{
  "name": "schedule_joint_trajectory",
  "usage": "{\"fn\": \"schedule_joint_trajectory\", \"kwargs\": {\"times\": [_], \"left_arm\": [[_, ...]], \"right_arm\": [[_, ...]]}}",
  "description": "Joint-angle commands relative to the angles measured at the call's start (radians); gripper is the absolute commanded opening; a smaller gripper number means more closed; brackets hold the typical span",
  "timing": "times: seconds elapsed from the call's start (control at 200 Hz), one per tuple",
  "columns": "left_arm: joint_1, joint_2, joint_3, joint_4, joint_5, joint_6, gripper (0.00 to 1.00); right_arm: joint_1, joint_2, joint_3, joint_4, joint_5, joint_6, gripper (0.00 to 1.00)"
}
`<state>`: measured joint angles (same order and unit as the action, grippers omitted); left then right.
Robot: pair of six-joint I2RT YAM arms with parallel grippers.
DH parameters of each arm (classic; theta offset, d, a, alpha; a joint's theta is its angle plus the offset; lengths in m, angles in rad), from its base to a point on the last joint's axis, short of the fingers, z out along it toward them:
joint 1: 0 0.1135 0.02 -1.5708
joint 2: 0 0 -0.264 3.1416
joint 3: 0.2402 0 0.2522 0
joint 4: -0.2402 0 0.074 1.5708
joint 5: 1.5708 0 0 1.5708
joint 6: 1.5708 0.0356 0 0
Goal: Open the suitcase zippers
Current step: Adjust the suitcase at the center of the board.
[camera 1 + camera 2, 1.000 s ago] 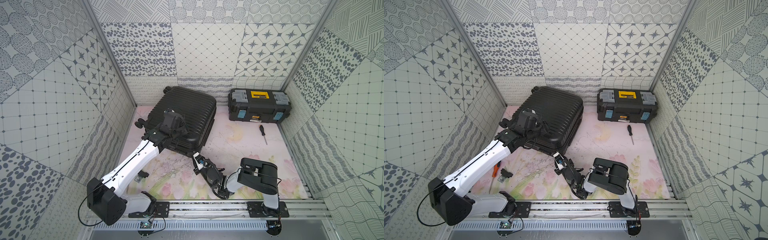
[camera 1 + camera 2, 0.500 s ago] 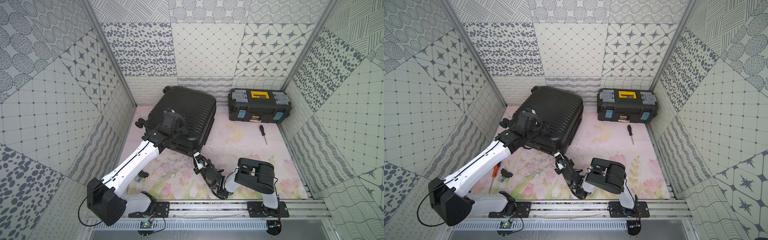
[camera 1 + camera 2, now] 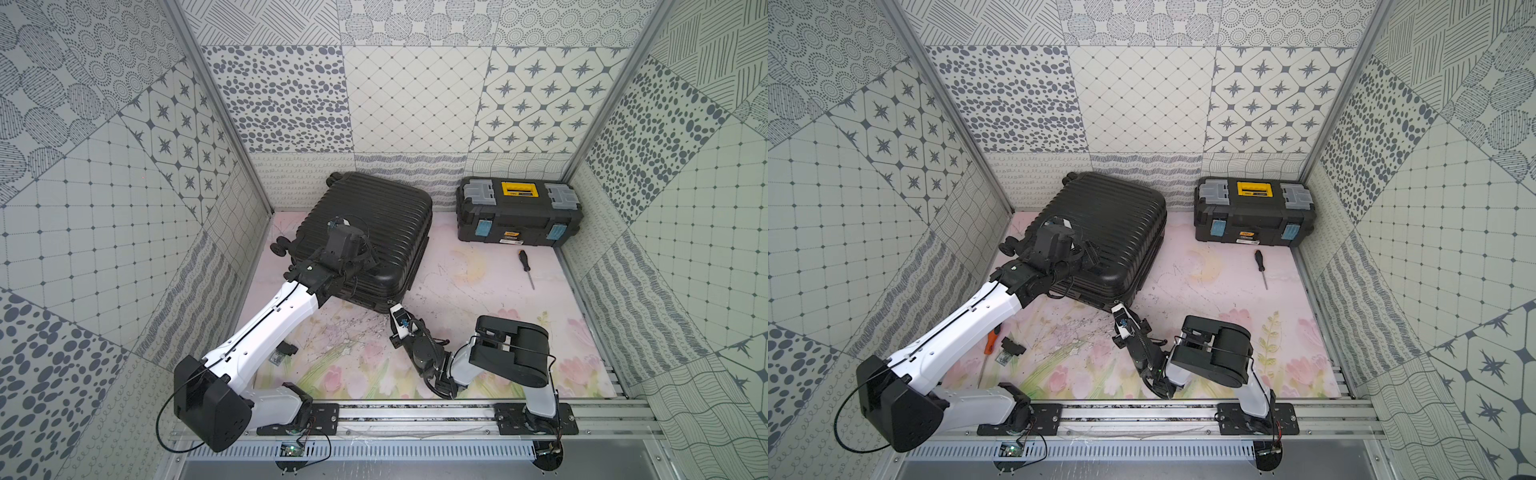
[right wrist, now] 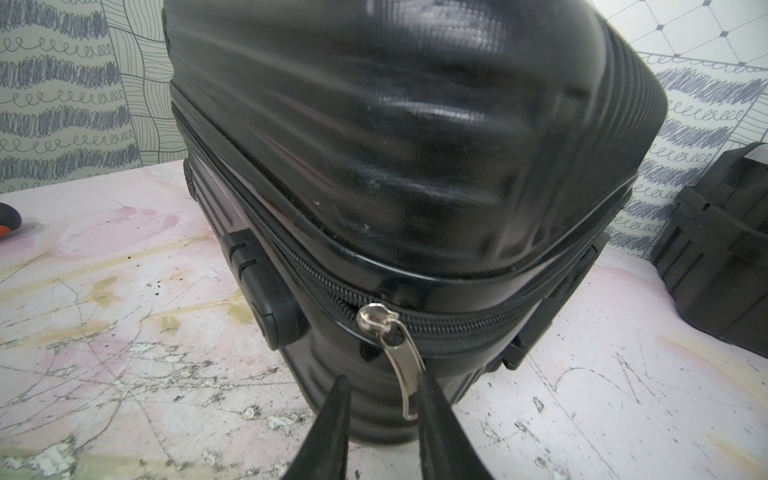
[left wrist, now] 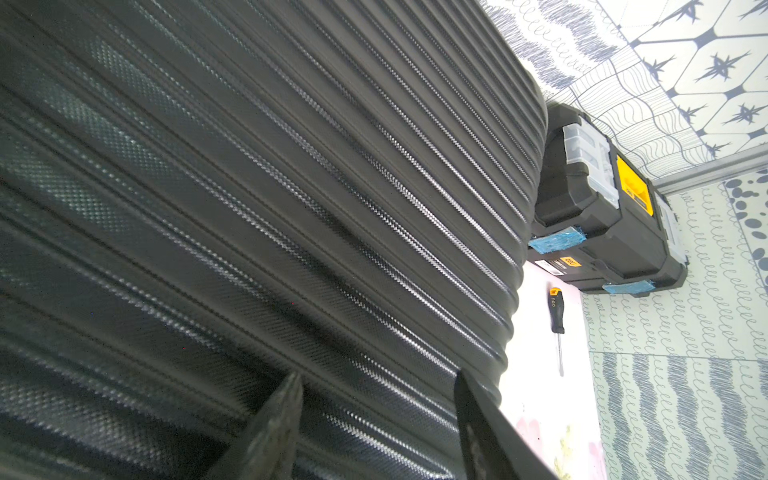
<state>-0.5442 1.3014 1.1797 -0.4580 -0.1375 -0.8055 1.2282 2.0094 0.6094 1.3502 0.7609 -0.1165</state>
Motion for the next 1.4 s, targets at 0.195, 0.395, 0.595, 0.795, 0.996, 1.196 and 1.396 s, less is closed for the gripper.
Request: {"fn": "schedule_joint_trajectory", "kwargs": {"times": [0.195,0.395,0.595,0.795,0.996,1.196,1.396], "left_arm": [[0.002,0.032,-0.024,-0.305,0.092,-0.039,0.58],[0.001,0.03,-0.03,-0.303,0.096,-0.04,0.58],[0.001,0.028,-0.032,-0.3,0.098,-0.038,0.58],[0.002,0.024,-0.028,-0.296,0.106,-0.043,0.58],[0.002,0.019,-0.027,-0.294,0.117,-0.046,0.58],[0.002,0.009,-0.032,-0.294,0.115,-0.047,0.58],[0.002,0.002,-0.038,-0.29,0.126,-0.052,0.58]], "right_arm": [[-0.012,-0.009,0.029,0.023,0.018,-0.008,0.31],[-0.021,-0.008,0.053,0.007,0.036,-0.011,0.31],[0.001,-0.029,0.031,-0.007,0.012,-0.012,0.32],[0.034,-0.028,0.0,-0.003,0.02,-0.004,0.34],[0.043,-0.039,-0.016,0.009,0.031,-0.006,0.34],[0.039,-0.045,-0.008,0.004,0.041,-0.024,0.39],[-0.008,-0.028,0.036,-0.017,0.028,-0.017,0.43]]}}
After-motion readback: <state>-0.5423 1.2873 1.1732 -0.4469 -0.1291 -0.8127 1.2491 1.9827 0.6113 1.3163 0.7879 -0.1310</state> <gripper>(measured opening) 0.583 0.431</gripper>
